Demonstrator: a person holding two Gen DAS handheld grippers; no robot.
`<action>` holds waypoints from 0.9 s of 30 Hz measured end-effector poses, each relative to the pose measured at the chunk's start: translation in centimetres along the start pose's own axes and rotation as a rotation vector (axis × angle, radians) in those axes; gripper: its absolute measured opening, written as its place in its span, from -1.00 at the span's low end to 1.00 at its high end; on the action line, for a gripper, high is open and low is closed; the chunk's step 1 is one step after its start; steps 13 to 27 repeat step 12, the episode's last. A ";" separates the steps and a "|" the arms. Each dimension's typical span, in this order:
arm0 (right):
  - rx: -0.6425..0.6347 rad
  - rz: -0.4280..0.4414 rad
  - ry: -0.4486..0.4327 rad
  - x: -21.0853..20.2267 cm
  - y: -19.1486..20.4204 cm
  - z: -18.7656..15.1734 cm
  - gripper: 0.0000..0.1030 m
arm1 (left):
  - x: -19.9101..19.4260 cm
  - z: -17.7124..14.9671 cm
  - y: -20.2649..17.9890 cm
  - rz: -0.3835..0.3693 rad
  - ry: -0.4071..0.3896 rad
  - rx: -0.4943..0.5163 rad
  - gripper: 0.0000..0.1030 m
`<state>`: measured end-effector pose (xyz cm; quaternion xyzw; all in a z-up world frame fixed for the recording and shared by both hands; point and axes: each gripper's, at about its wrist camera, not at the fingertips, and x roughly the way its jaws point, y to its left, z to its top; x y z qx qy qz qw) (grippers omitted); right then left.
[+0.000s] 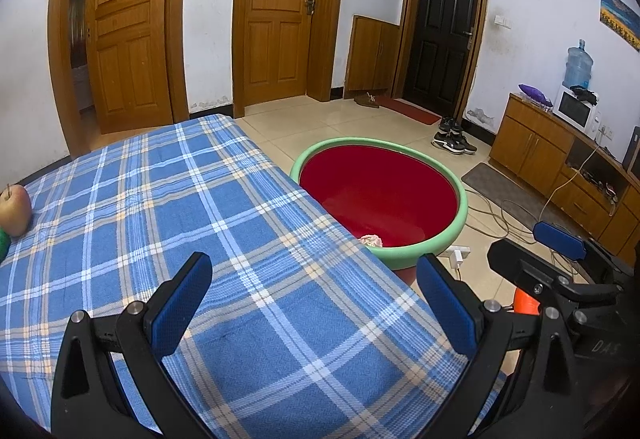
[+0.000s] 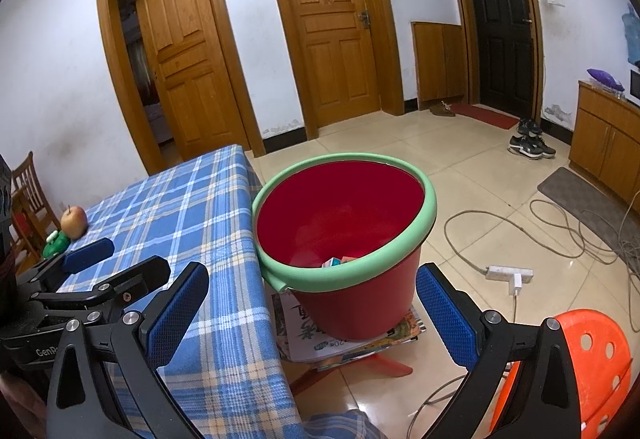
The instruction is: Collect trash
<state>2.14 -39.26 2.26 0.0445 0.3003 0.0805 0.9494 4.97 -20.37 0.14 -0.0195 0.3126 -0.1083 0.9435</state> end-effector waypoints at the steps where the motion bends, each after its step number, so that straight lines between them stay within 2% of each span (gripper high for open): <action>1: 0.000 0.000 0.000 0.0 0.0 0.0 1.00 | 0.0 0.0 0.0 0.000 0.003 -0.001 0.94; 27: 0.003 0.006 0.008 0.1 0.0 -0.1 1.00 | 0.0 -0.1 0.0 0.002 0.005 0.002 0.94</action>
